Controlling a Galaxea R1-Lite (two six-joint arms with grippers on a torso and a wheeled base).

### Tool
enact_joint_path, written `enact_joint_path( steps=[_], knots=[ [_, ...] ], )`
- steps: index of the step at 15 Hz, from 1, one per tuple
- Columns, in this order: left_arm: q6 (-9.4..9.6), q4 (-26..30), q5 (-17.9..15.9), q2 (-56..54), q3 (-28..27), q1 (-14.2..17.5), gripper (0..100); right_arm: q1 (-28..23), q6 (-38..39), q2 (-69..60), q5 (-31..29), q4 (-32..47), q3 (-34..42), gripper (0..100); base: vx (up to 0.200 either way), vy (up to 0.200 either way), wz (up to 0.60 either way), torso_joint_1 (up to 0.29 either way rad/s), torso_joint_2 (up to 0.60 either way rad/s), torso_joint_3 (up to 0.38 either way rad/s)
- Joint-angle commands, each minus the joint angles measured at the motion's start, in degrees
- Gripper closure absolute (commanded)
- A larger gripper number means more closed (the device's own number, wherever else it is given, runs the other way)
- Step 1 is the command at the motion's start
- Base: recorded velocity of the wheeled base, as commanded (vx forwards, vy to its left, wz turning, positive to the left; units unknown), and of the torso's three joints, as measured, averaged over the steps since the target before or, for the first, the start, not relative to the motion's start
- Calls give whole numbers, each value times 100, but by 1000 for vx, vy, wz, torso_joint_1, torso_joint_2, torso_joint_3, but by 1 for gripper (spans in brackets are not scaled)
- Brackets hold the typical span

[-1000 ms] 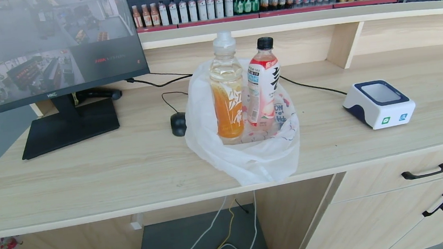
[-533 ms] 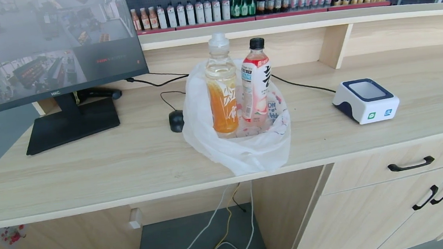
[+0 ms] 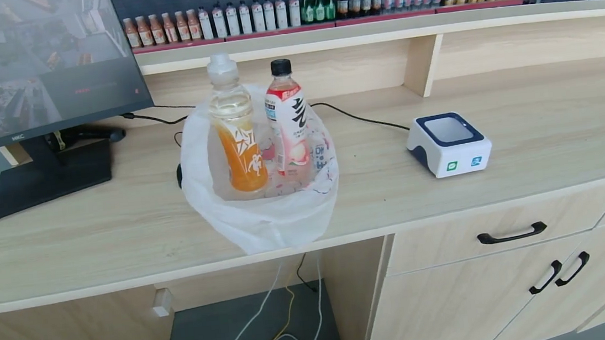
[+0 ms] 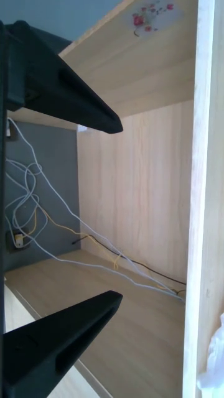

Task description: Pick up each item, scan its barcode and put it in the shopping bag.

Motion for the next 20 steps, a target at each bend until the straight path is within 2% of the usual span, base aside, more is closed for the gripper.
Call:
enact_joint_path(
  steps=[1, 13, 20],
  knots=[
    [-1, -1, 2, -1, 0, -7, 0, 1, -2, 0, 1, -4, 0, 0, 0, -200, 0, 2, 2, -2],
    [-19, -1, 2, -1, 0, 1, 0, 1, 7, 0, 1, -4, 0, 0, 0, -200, 0, 2, 0, 2],
    [-10, -1, 2, -1, 0, -7, 0, 1, 24, 0, 1, -4, 0, 0, 0, 0, 0, 0, 0, 0]
  ],
)
